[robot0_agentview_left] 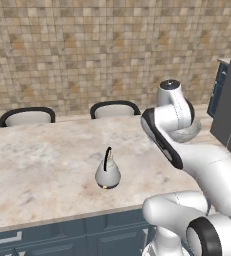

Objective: Pick the kettle and bowl and place them in the sink. Then turn on the water.

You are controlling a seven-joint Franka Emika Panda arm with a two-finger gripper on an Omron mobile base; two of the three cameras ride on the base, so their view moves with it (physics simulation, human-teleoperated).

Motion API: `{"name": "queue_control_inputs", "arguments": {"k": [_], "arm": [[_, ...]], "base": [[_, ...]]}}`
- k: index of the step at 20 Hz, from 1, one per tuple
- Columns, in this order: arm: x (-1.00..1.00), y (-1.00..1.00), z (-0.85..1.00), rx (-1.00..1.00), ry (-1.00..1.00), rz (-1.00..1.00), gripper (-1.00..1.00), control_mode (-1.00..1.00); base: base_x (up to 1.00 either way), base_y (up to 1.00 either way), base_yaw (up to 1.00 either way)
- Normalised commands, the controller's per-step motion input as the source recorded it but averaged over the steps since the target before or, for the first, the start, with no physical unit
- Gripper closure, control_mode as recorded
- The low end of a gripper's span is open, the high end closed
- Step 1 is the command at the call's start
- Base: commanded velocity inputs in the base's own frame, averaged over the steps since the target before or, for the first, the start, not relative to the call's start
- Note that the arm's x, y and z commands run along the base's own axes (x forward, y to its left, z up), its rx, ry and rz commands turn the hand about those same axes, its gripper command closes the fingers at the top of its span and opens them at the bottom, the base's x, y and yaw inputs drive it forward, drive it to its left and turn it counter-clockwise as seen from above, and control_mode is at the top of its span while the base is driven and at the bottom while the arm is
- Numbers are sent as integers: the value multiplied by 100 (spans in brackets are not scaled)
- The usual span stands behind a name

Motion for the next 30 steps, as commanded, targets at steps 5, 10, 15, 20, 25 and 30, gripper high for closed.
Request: {"name": "queue_control_inputs", "arguments": {"k": [5,10,15,20,25,30], "arm": [[-13,13,29,-10,0,8,100,-100],[-13,15,26,-11,2,8,100,-100],[-9,10,25,-6,9,7,100,-100],[-6,0,8,0,5,6,100,-100],[-11,0,0,0,1,6,100,-100],[-6,0,0,0,0,5,100,-100]], "base": [[0,0,0],[0,0,0],[0,0,0],[0,0,0],[0,0,0],[0,0,0]]}}
